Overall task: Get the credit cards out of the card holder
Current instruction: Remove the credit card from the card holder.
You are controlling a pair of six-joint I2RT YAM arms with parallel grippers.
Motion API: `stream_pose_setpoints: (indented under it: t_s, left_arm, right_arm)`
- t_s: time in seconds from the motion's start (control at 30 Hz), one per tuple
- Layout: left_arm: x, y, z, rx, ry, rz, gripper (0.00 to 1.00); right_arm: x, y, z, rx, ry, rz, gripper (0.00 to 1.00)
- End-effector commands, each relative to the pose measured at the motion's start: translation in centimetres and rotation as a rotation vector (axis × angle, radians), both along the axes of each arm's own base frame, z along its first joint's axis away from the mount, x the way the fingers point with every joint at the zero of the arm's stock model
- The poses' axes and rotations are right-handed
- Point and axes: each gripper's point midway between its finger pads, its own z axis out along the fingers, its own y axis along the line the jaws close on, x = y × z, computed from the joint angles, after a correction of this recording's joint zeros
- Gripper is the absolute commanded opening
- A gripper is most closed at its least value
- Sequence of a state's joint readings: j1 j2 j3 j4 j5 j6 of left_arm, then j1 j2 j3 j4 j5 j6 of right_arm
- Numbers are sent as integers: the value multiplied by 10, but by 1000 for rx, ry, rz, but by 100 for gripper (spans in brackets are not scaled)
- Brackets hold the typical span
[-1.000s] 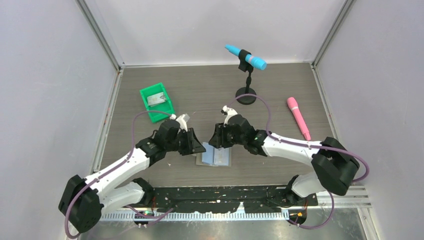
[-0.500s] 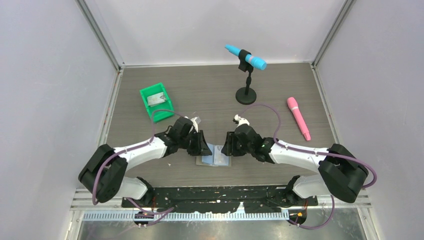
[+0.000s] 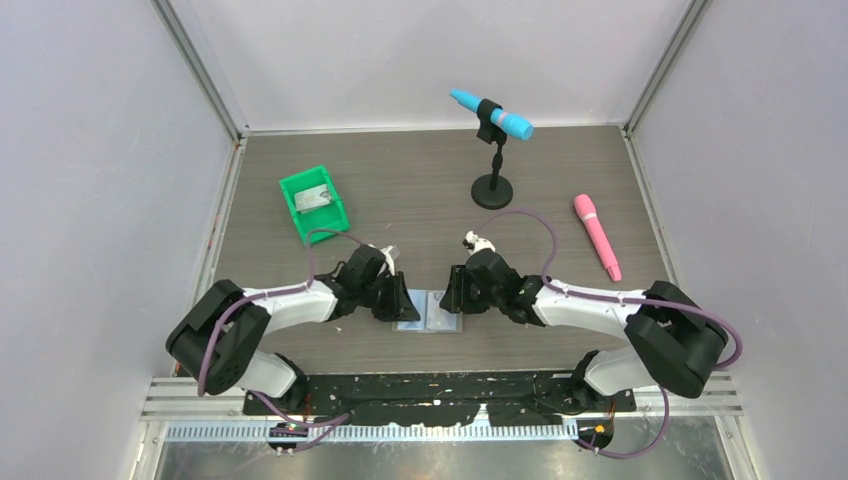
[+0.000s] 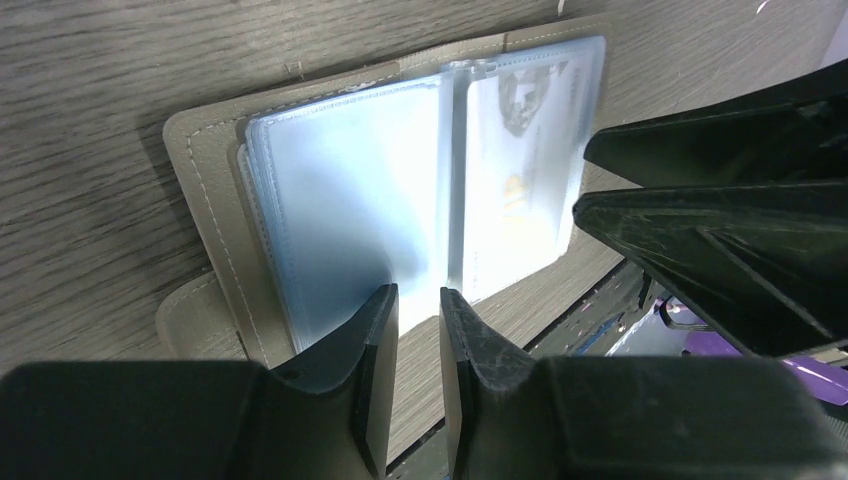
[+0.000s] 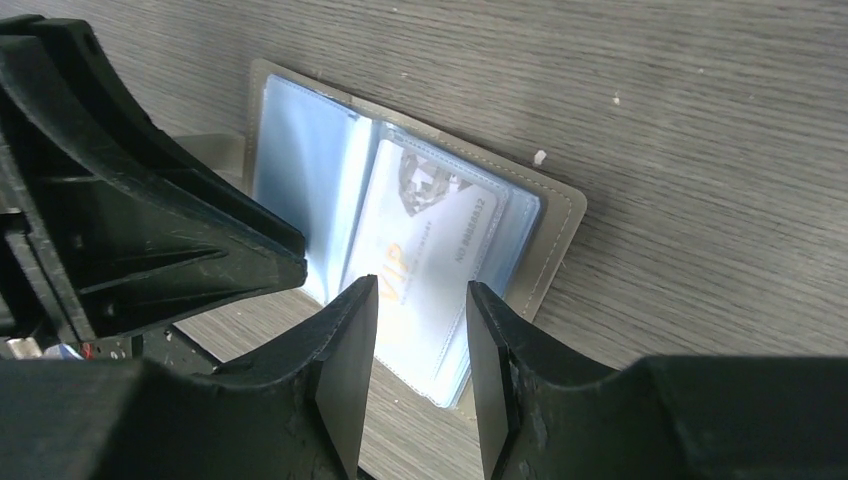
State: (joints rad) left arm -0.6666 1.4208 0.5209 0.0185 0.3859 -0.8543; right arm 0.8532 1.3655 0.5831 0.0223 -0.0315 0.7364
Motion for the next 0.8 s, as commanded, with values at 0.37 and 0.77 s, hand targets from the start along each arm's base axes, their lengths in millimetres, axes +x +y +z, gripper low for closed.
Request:
stream_pose_setpoints:
  t_s: [0.37, 0.77]
  left_arm:
    - [0, 4, -7, 2, -34, 10, 24]
    - [-7, 5, -7, -30, -26, 21, 24]
  right_arm:
    - [5, 12, -3, 34, 20, -10, 45]
    - [6, 35, 30, 218, -18, 15, 42]
